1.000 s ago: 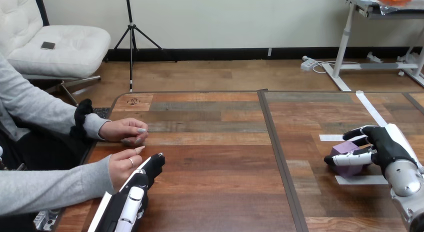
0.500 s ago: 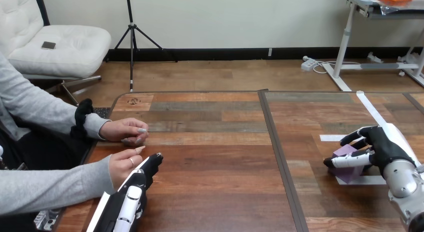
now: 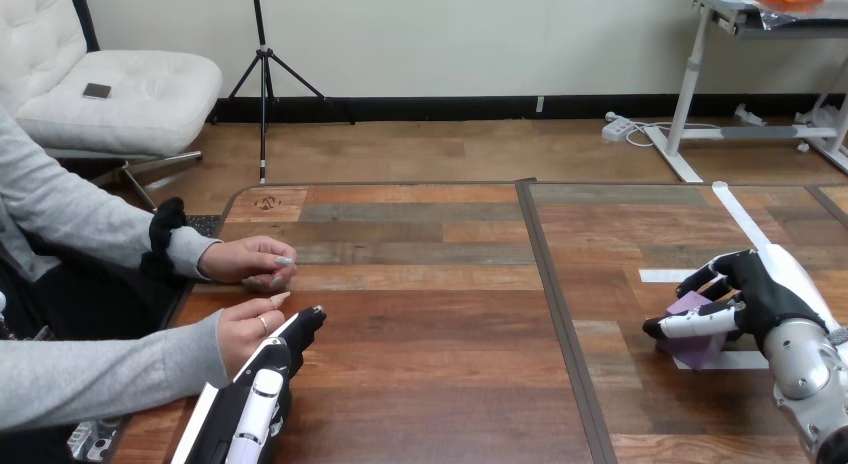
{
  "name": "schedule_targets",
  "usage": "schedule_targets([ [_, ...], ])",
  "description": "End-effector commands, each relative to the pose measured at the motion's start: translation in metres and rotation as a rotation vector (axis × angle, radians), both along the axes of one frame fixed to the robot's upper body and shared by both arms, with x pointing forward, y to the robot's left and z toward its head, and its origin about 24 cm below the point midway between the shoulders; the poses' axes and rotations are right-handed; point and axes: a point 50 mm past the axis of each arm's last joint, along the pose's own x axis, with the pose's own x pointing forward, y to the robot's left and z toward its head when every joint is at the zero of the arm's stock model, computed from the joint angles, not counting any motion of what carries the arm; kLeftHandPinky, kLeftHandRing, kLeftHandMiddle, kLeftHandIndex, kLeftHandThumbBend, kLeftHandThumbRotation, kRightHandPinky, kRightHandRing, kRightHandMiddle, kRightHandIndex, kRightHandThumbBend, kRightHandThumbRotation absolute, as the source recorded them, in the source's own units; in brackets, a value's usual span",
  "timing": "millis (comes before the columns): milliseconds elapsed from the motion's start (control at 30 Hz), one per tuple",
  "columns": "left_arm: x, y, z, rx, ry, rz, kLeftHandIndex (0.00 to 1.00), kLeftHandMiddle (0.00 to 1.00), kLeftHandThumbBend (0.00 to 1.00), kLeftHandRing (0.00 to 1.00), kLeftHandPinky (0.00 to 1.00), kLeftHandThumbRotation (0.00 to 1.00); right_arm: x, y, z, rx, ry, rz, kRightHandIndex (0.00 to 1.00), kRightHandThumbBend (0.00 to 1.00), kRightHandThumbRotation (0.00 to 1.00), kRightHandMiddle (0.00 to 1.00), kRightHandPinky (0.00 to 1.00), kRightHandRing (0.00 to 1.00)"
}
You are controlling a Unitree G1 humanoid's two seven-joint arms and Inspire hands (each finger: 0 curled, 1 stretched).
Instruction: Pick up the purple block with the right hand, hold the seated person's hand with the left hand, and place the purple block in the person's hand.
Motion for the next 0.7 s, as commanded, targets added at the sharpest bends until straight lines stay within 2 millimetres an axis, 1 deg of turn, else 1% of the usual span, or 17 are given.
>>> schedule_targets([
  [0,0.0139,-0.0023,0.0153,0.024,-0.083,-0.025,0.86,0.93,0.42,0.97,1.0,1.0,0.0071,0.0002,0.0111,-0.015,-0.048,0.022,0.47,0.88,0.0,0.47,0.37,0.43],
  [167,0.0144,-0.0026,0.0148,0.018,-0.082,-0.026,0.86,0.93,0.43,0.97,1.0,1.0,0.0077,-0.0006,0.0127,-0.025,-0.05,0.027,0.47,0.87,0.0,0.48,0.39,0.45],
  [667,0.0149,-0.0031,0.0146,0.018,-0.078,-0.038,0.87,0.94,0.45,0.98,1.0,1.0,0.0097,-0.0028,0.0179,-0.022,-0.065,0.039,0.48,0.88,0.0,0.48,0.39,0.44],
])
